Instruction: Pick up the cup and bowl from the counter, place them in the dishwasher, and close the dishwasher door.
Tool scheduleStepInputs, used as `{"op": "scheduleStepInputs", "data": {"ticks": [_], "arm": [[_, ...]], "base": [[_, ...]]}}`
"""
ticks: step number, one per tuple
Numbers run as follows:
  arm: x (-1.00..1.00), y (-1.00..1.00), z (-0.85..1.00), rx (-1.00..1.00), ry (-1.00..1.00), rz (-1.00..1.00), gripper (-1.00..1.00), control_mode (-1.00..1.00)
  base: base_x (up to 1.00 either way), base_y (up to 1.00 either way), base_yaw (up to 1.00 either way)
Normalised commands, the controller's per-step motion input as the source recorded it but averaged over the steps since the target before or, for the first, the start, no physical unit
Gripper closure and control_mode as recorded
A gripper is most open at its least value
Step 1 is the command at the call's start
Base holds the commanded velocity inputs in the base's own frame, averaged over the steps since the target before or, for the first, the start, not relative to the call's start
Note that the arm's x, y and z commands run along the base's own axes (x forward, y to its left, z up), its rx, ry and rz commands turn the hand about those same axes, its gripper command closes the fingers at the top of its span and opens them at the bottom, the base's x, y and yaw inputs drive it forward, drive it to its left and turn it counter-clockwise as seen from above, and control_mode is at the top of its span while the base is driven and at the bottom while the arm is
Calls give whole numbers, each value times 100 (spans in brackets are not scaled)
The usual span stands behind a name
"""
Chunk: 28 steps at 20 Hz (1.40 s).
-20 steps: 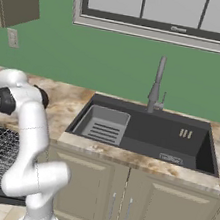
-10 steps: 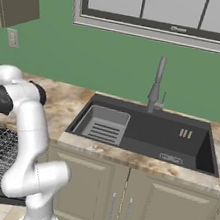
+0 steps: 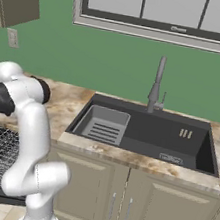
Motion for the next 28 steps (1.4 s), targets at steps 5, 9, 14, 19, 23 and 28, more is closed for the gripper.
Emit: {"op": "scheduleStepInputs", "data": {"ticks": [5, 9, 14, 19, 23, 28], "arm": [[-14, -3, 36, 0, -10, 23, 100, -100], [-19, -11, 7, -1, -14, 19, 100, -100], [-30, 0, 20, -11, -15, 15, 100, -100], [-49, 0, 43, -24, -13, 8, 100, -100], [-58, 0, 46, -26, -13, 4, 100, -100], [-48, 0, 34, -25, -12, 5, 100, -100]], "base": [[0, 0, 0], [0, 0, 0], [0, 0, 0], [0, 0, 0], [0, 0, 0], [0, 0, 0]]}}
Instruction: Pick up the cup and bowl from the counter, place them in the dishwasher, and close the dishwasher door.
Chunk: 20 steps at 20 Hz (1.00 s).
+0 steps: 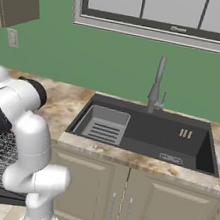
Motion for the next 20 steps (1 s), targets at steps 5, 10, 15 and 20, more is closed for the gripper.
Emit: {"op": "scheduleStepInputs", "data": {"ticks": [5, 10, 15, 20], "arm": [[-19, 0, -5, -12, -5, 8, 100, -100], [-17, -3, -17, -11, 0, 10, 100, -100], [-9, 0, -44, -19, 0, 10, 100, -100], [-19, 0, -62, -24, -2, 7, 100, -100]], "base": [[0, 0, 0], [0, 0, 0], [0, 0, 0], [0, 0, 0]]}}
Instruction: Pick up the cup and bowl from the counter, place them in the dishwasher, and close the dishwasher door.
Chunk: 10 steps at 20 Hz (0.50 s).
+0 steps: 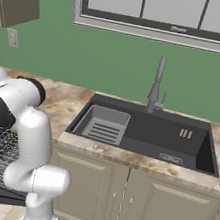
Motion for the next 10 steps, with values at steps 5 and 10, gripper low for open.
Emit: {"op": "scheduleStepInputs", "data": {"ticks": [5, 10], "arm": [[-2, 2, -79, -24, -5, 1, 100, -100], [0, 7, -78, -27, -9, 0, 100, -100]], "base": [[0, 0, 0], [0, 0, 0]]}}
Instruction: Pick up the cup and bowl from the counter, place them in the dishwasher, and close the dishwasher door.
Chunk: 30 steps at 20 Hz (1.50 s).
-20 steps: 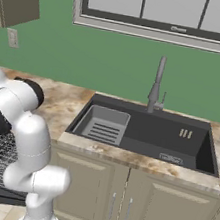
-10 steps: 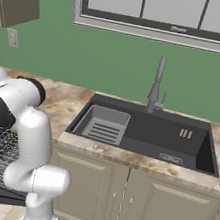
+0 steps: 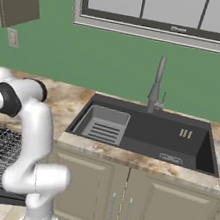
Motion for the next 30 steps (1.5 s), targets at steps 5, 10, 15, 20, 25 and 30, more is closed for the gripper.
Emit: {"op": "scheduleStepInputs", "data": {"ticks": [5, 10, 15, 20, 25, 30], "arm": [[0, 19, -62, -22, -10, 0, 100, -100], [0, 6, -56, -7, -9, 0, 100, -100], [5, -5, -30, 15, -5, 0, 100, -100], [28, -21, -7, 35, 0, 0, 100, -100], [51, -11, -3, 12, 0, 0, 100, -100], [70, 0, -31, 0, 6, 0, 100, -100]], "base": [[0, 0, 0], [0, 0, 0], [0, 0, 0], [0, 0, 0], [0, 0, 0], [0, 0, 0]]}}
